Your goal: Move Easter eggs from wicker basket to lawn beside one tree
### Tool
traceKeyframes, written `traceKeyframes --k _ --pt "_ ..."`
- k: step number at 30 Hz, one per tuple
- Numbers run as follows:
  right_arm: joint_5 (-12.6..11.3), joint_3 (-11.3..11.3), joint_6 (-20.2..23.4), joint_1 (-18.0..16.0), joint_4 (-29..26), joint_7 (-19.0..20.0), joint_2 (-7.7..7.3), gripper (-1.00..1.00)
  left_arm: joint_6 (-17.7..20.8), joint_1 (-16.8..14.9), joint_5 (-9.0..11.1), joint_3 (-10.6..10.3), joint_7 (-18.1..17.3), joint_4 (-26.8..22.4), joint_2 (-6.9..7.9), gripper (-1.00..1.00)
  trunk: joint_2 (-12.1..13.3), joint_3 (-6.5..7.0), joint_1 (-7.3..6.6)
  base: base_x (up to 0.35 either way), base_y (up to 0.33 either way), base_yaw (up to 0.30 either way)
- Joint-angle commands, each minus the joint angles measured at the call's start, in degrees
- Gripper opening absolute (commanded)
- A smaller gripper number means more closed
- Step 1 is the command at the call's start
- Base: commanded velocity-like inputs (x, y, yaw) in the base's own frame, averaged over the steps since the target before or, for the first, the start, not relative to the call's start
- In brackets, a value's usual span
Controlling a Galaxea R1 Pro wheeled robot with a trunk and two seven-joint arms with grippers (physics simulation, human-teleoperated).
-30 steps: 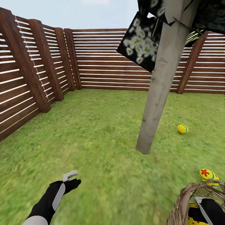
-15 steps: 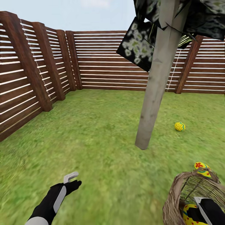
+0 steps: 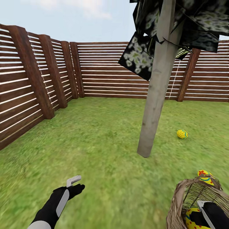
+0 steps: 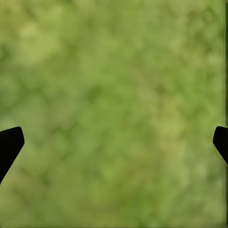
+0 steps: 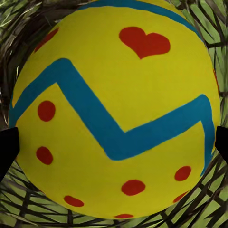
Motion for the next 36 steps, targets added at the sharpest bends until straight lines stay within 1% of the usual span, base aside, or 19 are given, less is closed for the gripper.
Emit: traceKeyframes --k 1,6,23,28,36 --pt "0.3 -0.2 0.3 0.0 -0.1 0.4 0.06 -1.00 0.4 0.0 0.6 0.1 0.3 -0.1 -0.05 1.00 0.0 0.17 -0.03 0.000 0.000 0.000" --pt "0.3 -0.1 0.2 0.0 0.1 0.7 0.12 -1.00 0.4 0.0 0.6 0.1 0.3 0.0 -0.36 1.00 0.1 1.28 -0.16 0.000 0.000 0.000" --pt "0.3 -0.1 0.3 0.0 0.0 0.5 0.13 -1.00 0.4 0.0 0.6 0.1 0.3 0.8 -0.48 1.00 0.3 5.05 -0.60 0.000 0.000 0.000" --pt "0.4 -0.1 0.3 0.0 -0.1 0.3 0.13 -1.00 0.4 0.0 0.6 0.1 0.3 1.1 -1.10 1.00 0.4 6.15 -0.73 0.000 0.000 0.000" --pt "0.4 -0.1 0.4 0.0 0.0 0.3 0.21 -1.00 0.4 0.0 0.6 0.1 0.3 1.3 -1.19 1.00 0.5 7.93 -0.94 0.000 0.000 0.000"
